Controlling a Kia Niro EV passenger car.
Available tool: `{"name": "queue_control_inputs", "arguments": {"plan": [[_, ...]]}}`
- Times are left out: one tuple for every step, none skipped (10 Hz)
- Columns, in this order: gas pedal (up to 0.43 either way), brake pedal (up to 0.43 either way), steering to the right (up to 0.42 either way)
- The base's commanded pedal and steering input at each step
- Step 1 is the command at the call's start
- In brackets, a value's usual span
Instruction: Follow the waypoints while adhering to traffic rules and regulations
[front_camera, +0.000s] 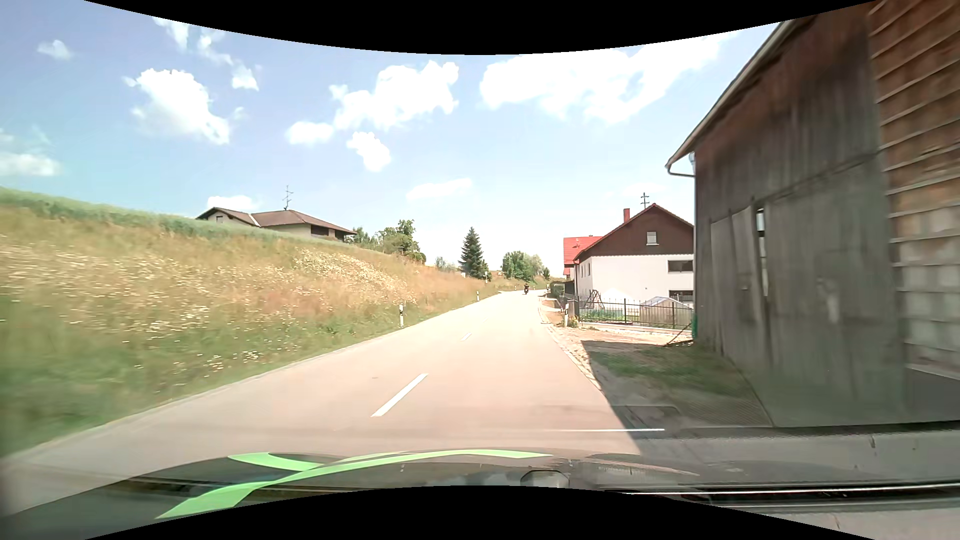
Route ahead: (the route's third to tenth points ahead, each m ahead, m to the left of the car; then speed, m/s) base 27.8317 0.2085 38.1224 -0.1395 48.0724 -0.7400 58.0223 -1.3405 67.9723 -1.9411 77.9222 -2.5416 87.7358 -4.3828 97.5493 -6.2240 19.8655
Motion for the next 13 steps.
{"name": "queue_control_inputs", "arguments": {"plan": [[0.157,0.0,0.011],[0.157,0.0,0.008],[0.169,0.0,0.005],[0.209,0.0,0.006],[0.24,0.0,0.005],[0.248,0.0,0.005],[0.26,0.0,0.004],[0.28,0.0,0.004],[0.287,0.0,0.004],[0.299,0.0,0.004],[0.299,0.0,0.003],[0.287,0.0,0.006],[0.228,0.0,0.008]]}}
